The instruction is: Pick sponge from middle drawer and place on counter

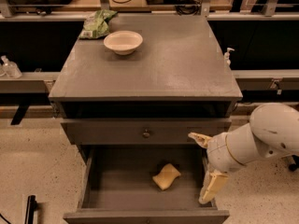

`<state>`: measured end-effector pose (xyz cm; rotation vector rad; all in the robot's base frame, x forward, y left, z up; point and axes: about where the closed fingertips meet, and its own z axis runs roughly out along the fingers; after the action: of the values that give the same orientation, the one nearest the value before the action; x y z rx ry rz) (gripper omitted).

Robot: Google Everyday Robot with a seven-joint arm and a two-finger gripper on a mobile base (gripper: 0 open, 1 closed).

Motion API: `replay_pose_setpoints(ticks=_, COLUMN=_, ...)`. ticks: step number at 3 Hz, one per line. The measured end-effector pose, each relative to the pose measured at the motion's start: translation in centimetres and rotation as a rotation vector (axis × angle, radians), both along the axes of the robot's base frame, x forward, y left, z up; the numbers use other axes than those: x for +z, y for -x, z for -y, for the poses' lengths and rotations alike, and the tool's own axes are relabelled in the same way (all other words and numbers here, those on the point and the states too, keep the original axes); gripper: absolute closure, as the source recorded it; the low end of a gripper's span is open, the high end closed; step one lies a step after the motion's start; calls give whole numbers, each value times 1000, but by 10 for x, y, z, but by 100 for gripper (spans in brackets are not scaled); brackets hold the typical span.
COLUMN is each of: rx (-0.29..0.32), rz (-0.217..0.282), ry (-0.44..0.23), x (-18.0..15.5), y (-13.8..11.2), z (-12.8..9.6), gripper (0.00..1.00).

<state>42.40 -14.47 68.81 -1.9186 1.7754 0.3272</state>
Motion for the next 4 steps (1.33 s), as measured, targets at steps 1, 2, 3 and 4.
replay_pose_setpoints(ticks=1, rx=-14, rz=-37, ry=-95, x=-40, y=-2, z=-20, gripper=0)
replay_pose_setpoints(ticks=2, rx=-60, rz=-106, ry=-181, x=-107, y=-5, z=-43, gripper=0)
replay_pose_setpoints(ticks=3, rx=-95, rz=-131, ry=-243, x=-156, y=-18, z=-62, gripper=0)
replay_pose_setpoints(ticks=4, rx=-144, rz=-144, ry=-263, x=-192, y=-31, z=-65, gripper=0)
